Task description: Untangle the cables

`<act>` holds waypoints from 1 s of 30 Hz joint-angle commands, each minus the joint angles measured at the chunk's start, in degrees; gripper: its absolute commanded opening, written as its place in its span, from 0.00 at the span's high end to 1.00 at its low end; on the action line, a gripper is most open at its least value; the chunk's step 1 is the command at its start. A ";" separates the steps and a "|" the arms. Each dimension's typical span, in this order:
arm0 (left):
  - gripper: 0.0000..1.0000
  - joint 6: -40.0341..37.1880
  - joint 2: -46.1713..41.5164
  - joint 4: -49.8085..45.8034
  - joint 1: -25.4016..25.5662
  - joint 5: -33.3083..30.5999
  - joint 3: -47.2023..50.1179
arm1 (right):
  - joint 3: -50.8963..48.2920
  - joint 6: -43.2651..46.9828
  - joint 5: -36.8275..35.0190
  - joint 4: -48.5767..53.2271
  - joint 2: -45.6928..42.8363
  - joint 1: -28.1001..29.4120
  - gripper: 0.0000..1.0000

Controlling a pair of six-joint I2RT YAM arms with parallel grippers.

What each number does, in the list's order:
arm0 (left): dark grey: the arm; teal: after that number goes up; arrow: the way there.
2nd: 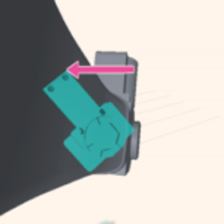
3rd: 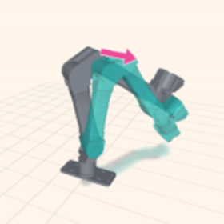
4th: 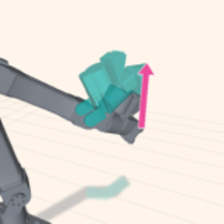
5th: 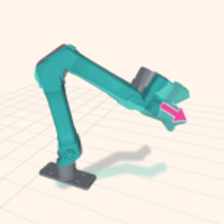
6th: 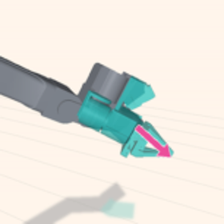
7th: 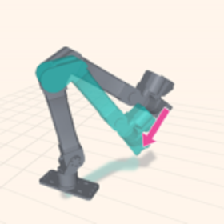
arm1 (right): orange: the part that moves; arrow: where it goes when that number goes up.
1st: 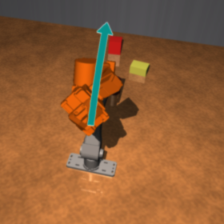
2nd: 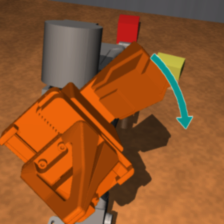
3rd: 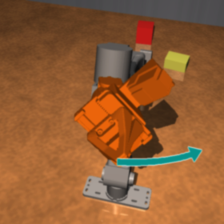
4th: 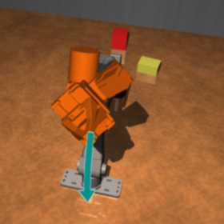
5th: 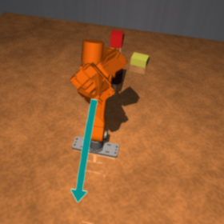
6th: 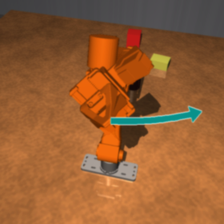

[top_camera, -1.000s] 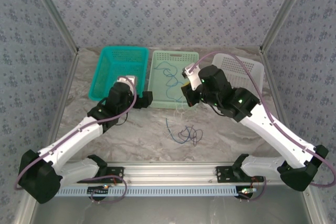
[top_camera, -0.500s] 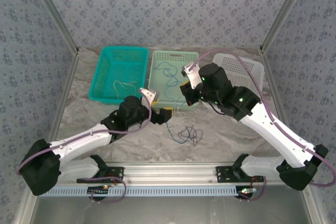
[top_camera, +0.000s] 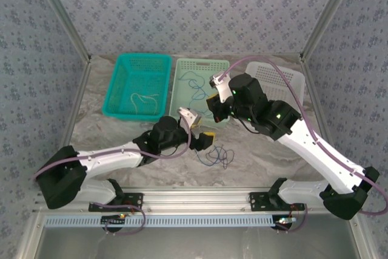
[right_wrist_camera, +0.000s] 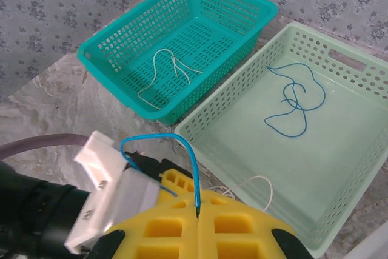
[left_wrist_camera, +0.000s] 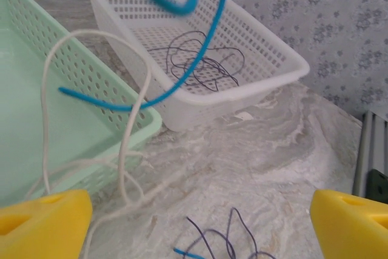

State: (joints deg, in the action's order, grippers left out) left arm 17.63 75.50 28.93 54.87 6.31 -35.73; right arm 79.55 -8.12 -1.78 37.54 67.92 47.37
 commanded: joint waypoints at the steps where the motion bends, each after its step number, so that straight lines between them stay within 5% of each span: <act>1: 0.12 -0.23 1.71 3.88 0.22 -4.62 -3.04 | 2.62 -1.22 -0.54 -0.49 -0.99 0.71 1.00; 5: 0.30 -1.38 3.08 3.90 0.10 -9.24 -4.40 | 3.49 -0.98 -0.59 0.29 -1.19 0.99 1.00; 10: 0.74 -2.33 3.64 2.73 0.10 -10.41 -4.69 | 4.41 -0.70 -1.76 0.87 -1.99 0.80 1.00; 13: 0.88 -2.43 3.37 1.19 0.15 -8.88 -3.89 | 6.29 0.18 -3.53 2.09 -1.70 -0.48 1.00; 22: 0.96 -2.41 -0.91 -1.92 -0.03 -12.44 0.67 | 11.94 3.02 -0.48 2.75 2.17 -7.81 1.00; 30: 0.93 -1.36 -3.19 -2.47 -0.64 -12.34 0.51 | 7.25 1.96 4.96 -2.58 10.68 -13.50 1.00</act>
State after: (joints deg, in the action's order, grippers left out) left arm 15.73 74.11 26.55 54.46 -5.65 -34.41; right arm 89.25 -6.15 0.27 37.41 75.33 35.90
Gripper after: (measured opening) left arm 0.074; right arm 0.060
